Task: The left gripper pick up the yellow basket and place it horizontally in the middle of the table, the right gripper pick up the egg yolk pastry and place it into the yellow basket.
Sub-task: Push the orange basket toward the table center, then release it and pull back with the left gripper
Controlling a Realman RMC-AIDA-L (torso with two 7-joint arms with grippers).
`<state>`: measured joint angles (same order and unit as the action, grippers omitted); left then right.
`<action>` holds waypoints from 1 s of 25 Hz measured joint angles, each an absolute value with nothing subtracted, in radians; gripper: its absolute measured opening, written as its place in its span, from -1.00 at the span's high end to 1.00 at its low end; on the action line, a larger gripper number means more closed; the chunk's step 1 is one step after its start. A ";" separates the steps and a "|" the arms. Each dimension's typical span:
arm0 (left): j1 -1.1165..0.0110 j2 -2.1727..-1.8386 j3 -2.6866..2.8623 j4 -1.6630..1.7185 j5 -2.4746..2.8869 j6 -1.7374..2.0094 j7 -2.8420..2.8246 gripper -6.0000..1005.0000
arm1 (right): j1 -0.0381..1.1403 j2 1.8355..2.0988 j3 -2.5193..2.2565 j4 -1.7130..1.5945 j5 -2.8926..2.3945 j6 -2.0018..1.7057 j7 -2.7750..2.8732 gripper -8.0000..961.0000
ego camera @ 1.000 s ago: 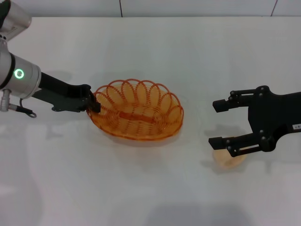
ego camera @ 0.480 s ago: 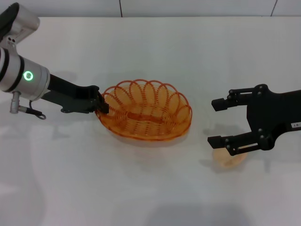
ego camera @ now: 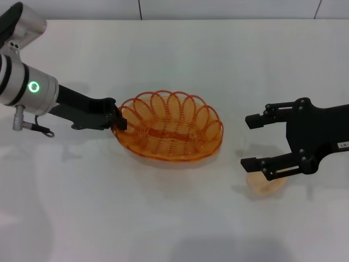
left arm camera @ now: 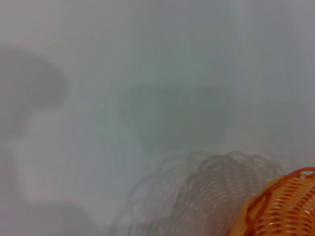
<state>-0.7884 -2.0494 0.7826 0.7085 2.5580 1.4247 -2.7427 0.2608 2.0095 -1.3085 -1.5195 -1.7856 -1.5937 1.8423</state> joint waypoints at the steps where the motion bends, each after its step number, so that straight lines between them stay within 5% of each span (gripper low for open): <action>1: -0.788 -2.050 0.783 0.709 2.556 1.425 -2.743 0.80 | 0.261 2.010 -1.309 -1.519 -1.786 -1.594 1.842 -0.66; 21: -0.784 -2.048 0.783 0.683 2.496 1.442 -2.702 0.79 | 0.261 2.010 -1.308 -1.516 -1.785 -1.594 1.842 -0.66; 25: -0.778 -2.044 0.782 0.683 2.479 1.451 -2.688 0.57 | 0.261 2.009 -1.305 -1.517 -1.785 -1.594 1.842 -0.66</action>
<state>-0.7785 -2.0444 0.7823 0.6826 2.4787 1.4508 -2.6883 0.2608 2.0095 -1.3053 -1.5173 -1.7851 -1.5937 1.8423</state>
